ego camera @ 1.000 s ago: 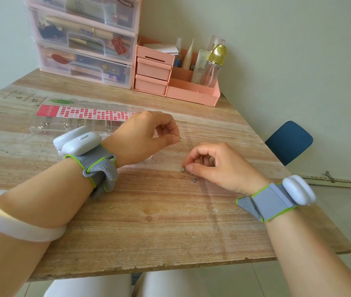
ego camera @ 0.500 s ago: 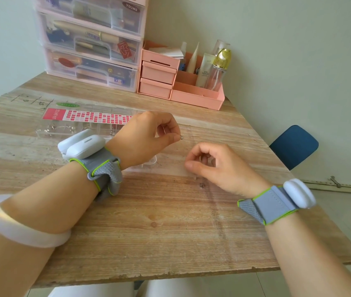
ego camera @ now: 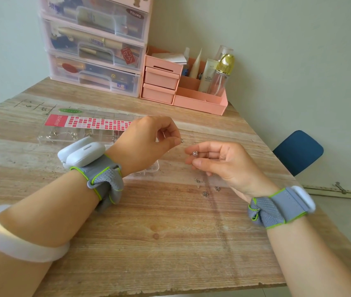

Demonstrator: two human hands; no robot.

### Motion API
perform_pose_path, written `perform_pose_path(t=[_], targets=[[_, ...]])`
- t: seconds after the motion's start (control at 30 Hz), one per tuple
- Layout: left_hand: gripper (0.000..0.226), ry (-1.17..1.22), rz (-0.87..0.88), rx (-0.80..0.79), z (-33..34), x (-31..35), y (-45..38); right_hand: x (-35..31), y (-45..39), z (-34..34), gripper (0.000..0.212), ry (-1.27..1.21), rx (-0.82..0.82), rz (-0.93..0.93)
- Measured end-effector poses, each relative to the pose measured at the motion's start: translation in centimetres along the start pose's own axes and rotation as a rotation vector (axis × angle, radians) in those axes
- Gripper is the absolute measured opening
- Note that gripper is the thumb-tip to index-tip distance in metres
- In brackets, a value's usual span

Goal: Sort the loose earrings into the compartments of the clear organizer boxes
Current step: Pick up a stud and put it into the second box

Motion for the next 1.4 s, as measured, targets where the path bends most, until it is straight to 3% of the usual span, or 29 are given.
perform_pose_path(t=[0.37, 0.6, 0.7, 1.4], targets=[[0.010, 0.220, -0.006, 0.037, 0.0, -0.2, -0.2, -0.5, 0.4, -0.2, 0.013, -0.054, 0.051, -0.017], [0.006, 0.649, 0.056, 0.022, 0.2, 0.5, -0.1, -2.5, 1.3, -0.9, 0.016, -0.174, 0.166, -0.197], [0.003, 0.727, 0.054, 0.025, 0.3, 0.4, -0.1, -3.1, 1.5, -1.0, 0.017, -0.161, 0.199, -0.252], [0.018, 0.602, -0.056, 0.051, 0.0, 0.4, 0.1, -3.3, 1.1, -0.3, 0.015, -0.091, 0.271, -0.337]])
Point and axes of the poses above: each hand's wrist, its own y-axis away from the middle knuckle, its own z-axis out of the palm, x = y × z, the point moved 6 cm from there along -y, towards the middle knuckle, and after that the axes turned 12 degrees about z, right-handed, at the moved point
